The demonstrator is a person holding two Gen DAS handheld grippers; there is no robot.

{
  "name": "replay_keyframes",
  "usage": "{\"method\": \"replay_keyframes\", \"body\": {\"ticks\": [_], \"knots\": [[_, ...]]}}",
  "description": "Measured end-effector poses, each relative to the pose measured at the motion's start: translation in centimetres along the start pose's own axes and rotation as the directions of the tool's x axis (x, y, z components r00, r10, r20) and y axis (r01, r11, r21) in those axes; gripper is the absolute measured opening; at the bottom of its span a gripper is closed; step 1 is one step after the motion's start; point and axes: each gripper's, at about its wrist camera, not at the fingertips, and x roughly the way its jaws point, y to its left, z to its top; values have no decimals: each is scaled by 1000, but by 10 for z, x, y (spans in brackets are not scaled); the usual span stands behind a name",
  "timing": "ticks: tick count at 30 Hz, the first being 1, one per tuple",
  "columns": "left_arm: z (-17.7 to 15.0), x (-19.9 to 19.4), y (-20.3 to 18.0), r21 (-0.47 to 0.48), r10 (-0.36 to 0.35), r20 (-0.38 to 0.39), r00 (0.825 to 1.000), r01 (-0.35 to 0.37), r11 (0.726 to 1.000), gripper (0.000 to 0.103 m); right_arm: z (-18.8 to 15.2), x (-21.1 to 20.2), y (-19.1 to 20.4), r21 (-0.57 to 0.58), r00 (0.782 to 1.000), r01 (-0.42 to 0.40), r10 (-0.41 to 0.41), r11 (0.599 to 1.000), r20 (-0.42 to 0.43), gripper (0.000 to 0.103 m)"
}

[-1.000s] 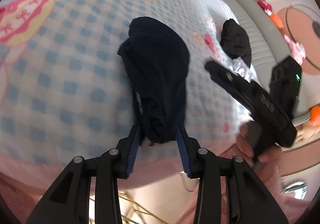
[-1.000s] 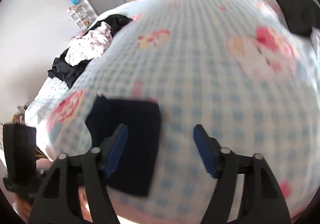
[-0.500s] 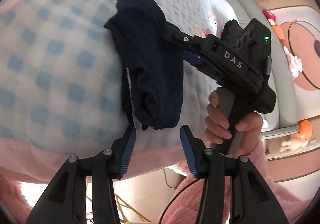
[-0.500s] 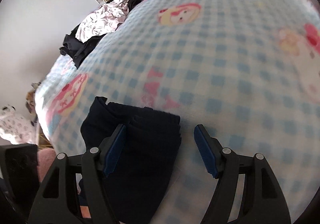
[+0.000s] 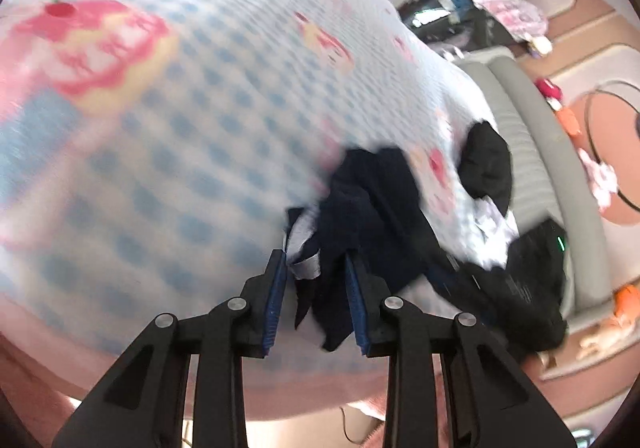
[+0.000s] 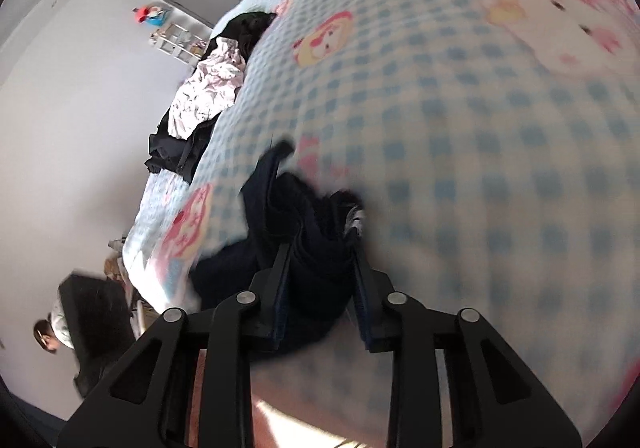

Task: Fold clothes
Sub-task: 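Lift the folded navy pants with both grippers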

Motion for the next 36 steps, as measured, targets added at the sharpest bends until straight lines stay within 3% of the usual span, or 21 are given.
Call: {"method": "replay_keyframes", "body": {"ticks": [1,2,3,6,9,11,15,16,18,20,24,30,36], "knots": [[3,-1,4,-17,-12,5,1000,12,1000,41,-4,-6,0,-2,1000,21,-21,1000,12,38],[5,-1,11,-40,-49,6,999,49,998,55,-9,-12,1,-13,998,47,-47,999,34,40],[6,-1,16,-57,-82,5,997,82,995,59,-11,-18,2,-36,995,78,-76,996,62,46],[-2,14,8,-45,-113,-25,993,111,993,62,-8,-30,7,-139,978,168,-148,976,147,63],[-10,24,6,-17,-113,-68,991,112,994,62,5,-20,11,-205,988,124,-102,971,114,70],[-11,34,3,-2,-87,-82,993,87,996,60,14,-3,12,-238,996,79,-69,968,52,73],[-12,35,1,76,25,-79,997,-19,997,30,19,44,3,-235,991,34,-62,971,-115,73],[-12,32,2,95,41,-85,996,-33,995,26,17,50,1,-236,990,34,-66,971,-127,69],[-10,25,-4,128,51,-88,995,-39,991,22,13,48,4,-252,991,14,-46,968,-122,48],[-8,18,-10,160,58,-89,994,-43,986,22,10,36,6,-237,994,-21,-5,971,-107,36],[-5,17,-45,240,32,-111,993,-5,971,22,5,1,2,-209,998,-42,31,977,-56,33],[-6,54,-125,347,-30,-173,984,90,934,22,15,-79,-29,-166,997,23,-11,986,76,32],[-3,110,-204,408,-73,-226,971,163,898,22,34,-153,-76,-51,966,121,-105,991,237,32]]}}
